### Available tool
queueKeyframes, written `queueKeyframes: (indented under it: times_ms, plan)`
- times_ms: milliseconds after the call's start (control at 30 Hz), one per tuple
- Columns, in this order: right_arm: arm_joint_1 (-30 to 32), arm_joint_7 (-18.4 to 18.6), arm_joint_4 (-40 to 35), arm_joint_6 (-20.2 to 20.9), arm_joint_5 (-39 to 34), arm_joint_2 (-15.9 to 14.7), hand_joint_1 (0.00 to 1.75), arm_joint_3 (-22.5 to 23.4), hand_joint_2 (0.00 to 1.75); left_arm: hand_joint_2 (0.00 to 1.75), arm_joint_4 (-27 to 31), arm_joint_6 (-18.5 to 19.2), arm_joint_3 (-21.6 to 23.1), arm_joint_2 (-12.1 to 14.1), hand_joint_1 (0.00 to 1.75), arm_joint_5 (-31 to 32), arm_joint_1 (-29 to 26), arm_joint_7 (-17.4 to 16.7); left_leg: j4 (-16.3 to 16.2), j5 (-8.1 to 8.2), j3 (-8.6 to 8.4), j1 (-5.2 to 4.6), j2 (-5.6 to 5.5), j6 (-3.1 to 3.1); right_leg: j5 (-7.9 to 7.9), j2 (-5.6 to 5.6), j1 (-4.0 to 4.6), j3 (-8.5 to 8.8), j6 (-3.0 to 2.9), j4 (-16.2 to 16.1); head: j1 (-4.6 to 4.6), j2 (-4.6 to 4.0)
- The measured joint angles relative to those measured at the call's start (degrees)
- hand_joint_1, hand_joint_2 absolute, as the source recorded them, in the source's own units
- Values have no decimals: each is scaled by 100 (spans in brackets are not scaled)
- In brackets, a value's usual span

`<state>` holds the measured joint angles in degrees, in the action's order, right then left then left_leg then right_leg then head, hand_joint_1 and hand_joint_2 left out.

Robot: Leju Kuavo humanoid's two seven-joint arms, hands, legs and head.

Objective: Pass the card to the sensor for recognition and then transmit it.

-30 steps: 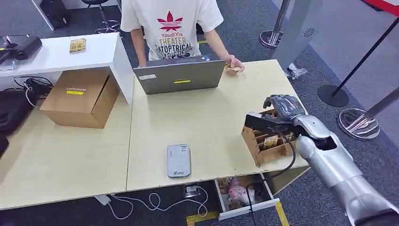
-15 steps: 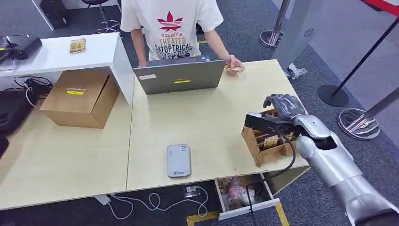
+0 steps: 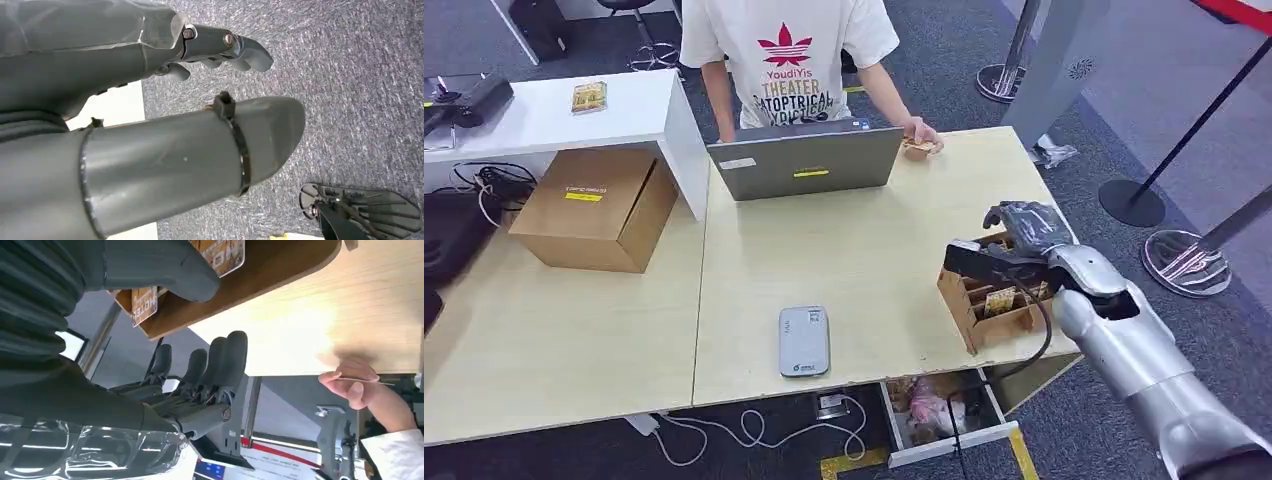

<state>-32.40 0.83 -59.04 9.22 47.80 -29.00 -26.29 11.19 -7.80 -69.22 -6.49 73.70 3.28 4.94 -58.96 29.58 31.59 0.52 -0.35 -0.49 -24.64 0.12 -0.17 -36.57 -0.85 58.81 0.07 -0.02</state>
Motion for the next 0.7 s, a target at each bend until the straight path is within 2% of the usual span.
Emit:
queueKeyframes:
  times_ms: [700]
  plan:
    - [564, 173, -402, -9, 15, -42, 99, 284, 175, 0, 0, 9, -2, -2, 0, 55, 0, 13, 0, 0, -2, 0, 3, 0, 0, 3, 0, 0, 0, 0, 0, 0]
